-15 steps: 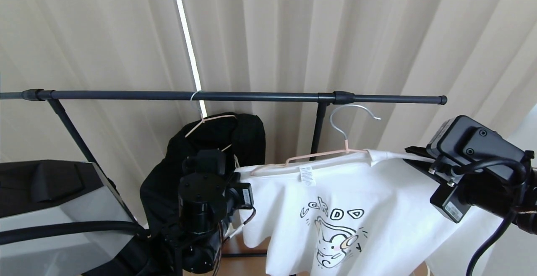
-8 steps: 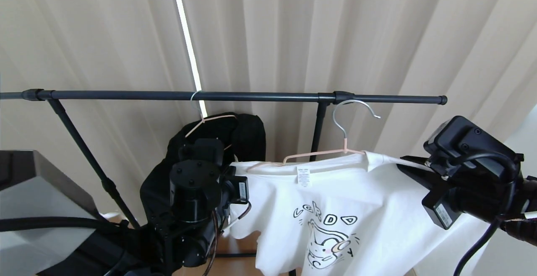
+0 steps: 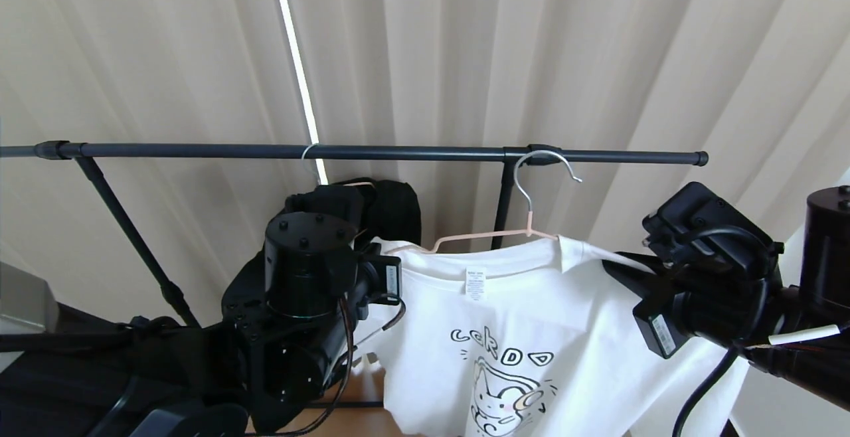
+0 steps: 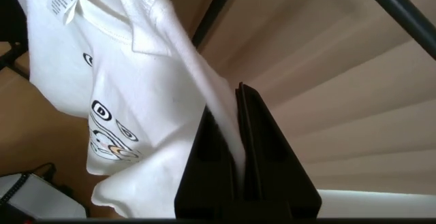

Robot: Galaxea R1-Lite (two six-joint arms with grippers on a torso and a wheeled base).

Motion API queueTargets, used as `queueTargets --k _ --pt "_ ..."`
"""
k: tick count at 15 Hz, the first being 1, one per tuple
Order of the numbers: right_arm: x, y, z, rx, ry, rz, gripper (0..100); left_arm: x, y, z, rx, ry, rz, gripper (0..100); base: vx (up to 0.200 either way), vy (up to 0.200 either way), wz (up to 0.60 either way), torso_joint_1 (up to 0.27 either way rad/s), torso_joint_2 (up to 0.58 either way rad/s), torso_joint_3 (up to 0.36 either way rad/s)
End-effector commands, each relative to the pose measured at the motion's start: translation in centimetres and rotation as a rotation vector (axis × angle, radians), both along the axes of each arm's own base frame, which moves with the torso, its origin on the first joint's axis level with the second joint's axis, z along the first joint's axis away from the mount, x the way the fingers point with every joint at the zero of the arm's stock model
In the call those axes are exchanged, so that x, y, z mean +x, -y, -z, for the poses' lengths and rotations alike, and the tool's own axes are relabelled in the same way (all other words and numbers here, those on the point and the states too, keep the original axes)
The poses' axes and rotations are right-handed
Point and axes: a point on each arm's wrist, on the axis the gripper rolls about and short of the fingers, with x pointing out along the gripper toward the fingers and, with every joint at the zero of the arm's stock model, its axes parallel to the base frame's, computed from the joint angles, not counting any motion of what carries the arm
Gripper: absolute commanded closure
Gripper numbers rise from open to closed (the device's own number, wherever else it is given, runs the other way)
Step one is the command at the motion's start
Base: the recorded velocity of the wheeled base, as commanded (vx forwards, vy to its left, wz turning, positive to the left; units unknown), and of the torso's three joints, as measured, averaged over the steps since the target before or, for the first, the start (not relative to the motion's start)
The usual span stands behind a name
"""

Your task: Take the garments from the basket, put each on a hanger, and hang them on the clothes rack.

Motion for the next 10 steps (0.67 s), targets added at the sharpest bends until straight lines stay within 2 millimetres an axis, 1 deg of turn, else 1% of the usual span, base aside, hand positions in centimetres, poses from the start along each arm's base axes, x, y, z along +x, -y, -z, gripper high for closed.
queueTargets --k 1,4,6,10 --pt "0.6 -0.5 0.9 -0.020 -0.030 -0.001 100 -0.5 0.5 -0.7 -0.012 0.011 0.023 100 0.000 0.000 0.00 0.000 0.00 0.000" --pt "1.0 -0.8 1.1 -0.007 -0.043 0.008 100 -1.2 0.9 -1.8 -0.004 0.003 0.047 100 0.000 0.000 0.00 0.000 0.00 0.000" --pt "1.3 -1.1 1.3 0.009 -0.044 0.016 100 -1.7 1.6 -2.4 -0.006 0.001 0.073 100 0.000 0.000 0.00 0.000 0.00 0.000" --pt "1.6 -2.1 1.6 0.074 -0.026 0.006 100 -2.5 2.2 -4.0 -0.023 0.017 0.105 100 0.000 0.000 0.00 0.000 0.00 0.000"
